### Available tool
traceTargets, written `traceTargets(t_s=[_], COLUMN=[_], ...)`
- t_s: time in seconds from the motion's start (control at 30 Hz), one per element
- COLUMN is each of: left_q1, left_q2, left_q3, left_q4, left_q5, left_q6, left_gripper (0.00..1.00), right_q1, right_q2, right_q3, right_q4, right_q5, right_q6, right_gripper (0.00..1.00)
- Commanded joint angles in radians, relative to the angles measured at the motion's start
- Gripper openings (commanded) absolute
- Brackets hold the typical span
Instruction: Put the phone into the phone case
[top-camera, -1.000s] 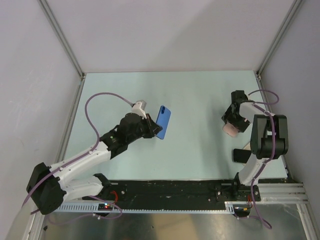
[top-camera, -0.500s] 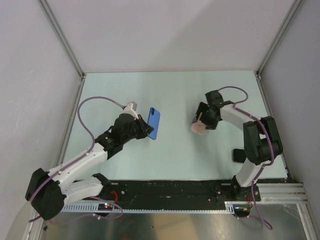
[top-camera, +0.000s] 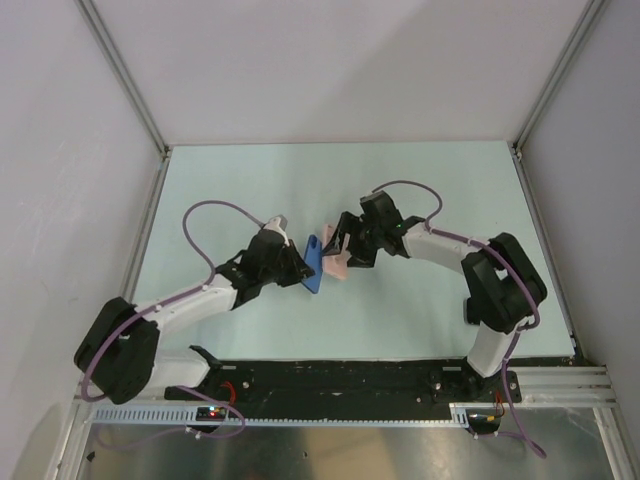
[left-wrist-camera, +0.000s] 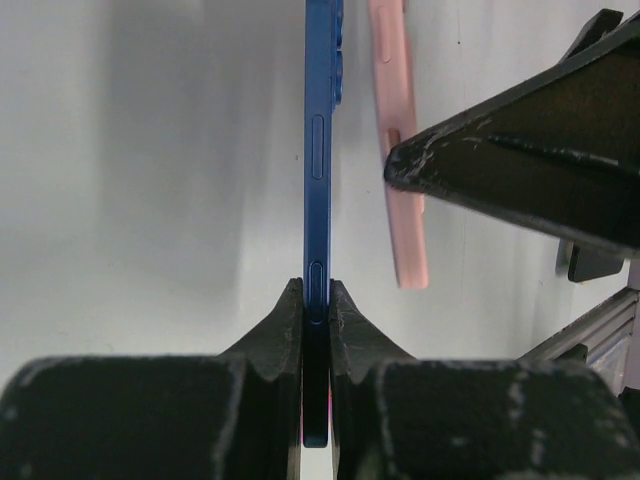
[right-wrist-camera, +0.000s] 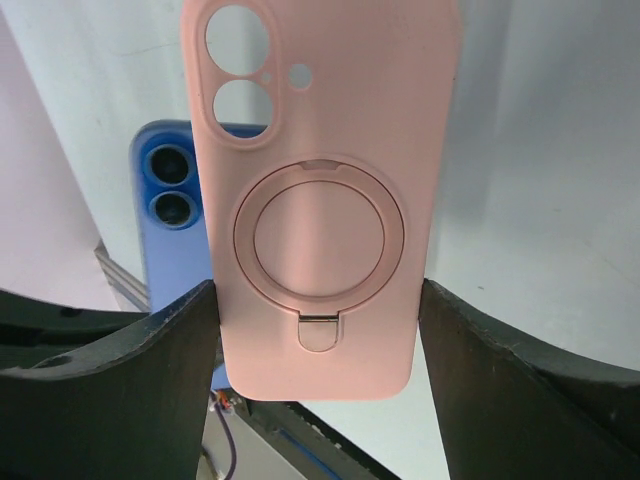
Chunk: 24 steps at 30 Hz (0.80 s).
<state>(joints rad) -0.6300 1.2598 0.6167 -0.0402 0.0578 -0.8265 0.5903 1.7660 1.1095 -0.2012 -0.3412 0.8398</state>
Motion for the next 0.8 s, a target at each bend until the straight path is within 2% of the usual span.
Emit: traceTargets(t_s=[0.0, 0.17, 0.47, 0.77], left_q1=[0.008, 0.007, 0.006, 0.006], left_q2=[0.039, 0.071, 0.106, 0.13], left_q3=[0.012, 0.032, 0.052, 0.064], left_q4=[0.135, 0.14, 0.141, 0.143], left_q5=[0.051, 0.069, 0.083, 0.096], left_q6=[-0.02, -0.012, -0.012, -0.012], left_gripper=[0.0, 0.0, 0.0, 0.0], right_q1=[0.033, 0.049, 0.053, 0.061], right_q2=[0.029, 0.065, 0.086, 0.093], right_q3=[0.024, 0.024, 0.024, 0.024], right_q4=[0.126, 0.171, 0.134, 0.107], right_q5=[-0.036, -0.052, 0.009, 0.091], right_q6=[0.052, 0.057, -0.01, -0.069], right_gripper=[0.62, 0.64, 0.89, 0.99])
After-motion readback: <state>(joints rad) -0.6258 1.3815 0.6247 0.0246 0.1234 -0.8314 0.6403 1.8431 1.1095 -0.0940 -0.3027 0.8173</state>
